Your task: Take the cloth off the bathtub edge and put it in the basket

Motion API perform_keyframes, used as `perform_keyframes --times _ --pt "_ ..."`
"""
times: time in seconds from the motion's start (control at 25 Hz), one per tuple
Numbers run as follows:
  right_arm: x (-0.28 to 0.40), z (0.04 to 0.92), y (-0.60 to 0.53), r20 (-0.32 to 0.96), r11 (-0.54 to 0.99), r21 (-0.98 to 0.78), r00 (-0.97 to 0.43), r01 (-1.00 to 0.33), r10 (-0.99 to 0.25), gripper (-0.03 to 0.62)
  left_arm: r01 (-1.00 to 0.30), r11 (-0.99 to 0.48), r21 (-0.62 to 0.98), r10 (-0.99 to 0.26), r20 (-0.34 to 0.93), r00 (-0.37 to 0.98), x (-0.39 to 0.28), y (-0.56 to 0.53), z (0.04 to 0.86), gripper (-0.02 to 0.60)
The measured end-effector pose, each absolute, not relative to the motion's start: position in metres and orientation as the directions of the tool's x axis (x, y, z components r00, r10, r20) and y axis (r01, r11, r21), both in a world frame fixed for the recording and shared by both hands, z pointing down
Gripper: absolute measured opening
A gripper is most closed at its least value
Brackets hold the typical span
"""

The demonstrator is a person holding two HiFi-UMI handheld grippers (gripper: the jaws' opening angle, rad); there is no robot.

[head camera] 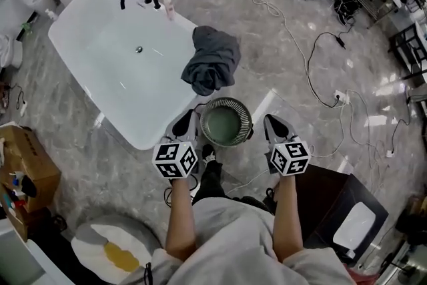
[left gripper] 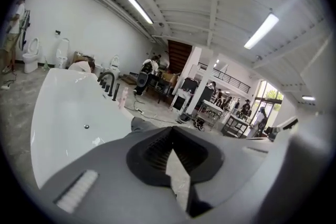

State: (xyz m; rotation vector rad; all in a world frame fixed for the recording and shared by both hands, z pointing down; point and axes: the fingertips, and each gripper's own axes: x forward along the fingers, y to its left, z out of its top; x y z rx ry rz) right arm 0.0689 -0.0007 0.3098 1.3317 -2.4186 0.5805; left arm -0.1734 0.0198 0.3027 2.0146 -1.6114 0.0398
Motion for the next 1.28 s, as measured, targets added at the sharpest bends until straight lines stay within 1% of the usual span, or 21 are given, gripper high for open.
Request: perform_keyframes --times 0.16,0.36,0.52,0.68,0.8,0.88,1.0,1.12,1.28 --pt "0.046 0.329 -0.027 0.515 0.490 -0.195 -0.514 -0.850 -0.686 -0.003 -0.895 -0.078 0.440 -0.879 0.393 0.270 -0.200 0.003 0.335 0.056" --pt "0.008 0.361 -0.053 0.549 0.502 -0.231 -0.538 -0.833 -0.639 -0.003 -0.890 -0.022 0.455 -0.858 0.448 0.250 -0.233 -0.007 0.375 0.056" --pt "-0.014 0.368 -0.086 0.550 0.547 -0.244 -0.578 -0.801 -0.603 -0.003 -0.889 0.038 0.456 -0.854 0.477 0.208 -0.249 -0.015 0.394 0.057" --pt "-0.013 0.382 -0.132 0.546 0.594 -0.247 -0.616 -0.766 -0.568 -0.002 -0.900 0.084 0.429 -0.853 0.497 0.157 -0.246 -0.031 0.409 0.057" --pt "-0.012 0.403 -0.171 0.546 0.607 -0.260 -0.633 -0.751 -0.549 0.014 -0.919 0.087 0.384 -0.858 0.498 0.127 -0.245 -0.047 0.417 0.057" --pt "-0.013 0.420 -0.194 0.551 0.619 -0.255 -0.638 -0.743 -0.539 0.039 -0.925 0.092 0.369 -0.864 0.491 0.109 -0.248 -0.056 0.424 0.057" --pt "-0.017 0.446 -0.226 0.551 0.631 -0.272 -0.655 -0.727 -0.517 0.061 -0.909 0.119 0.400 -0.871 0.481 0.097 -0.247 -0.073 0.443 0.057" --pt "-0.015 0.475 -0.252 0.551 0.623 -0.313 -0.672 -0.717 -0.495 0.104 -0.888 0.119 0.445 -0.863 0.488 0.129 -0.225 -0.094 0.467 0.057" --pt "-0.016 0.517 -0.283 0.546 0.632 -0.360 -0.704 -0.686 -0.454 0.134 -0.922 0.032 0.385 -0.826 0.530 0.193 -0.186 -0.137 0.502 0.057"
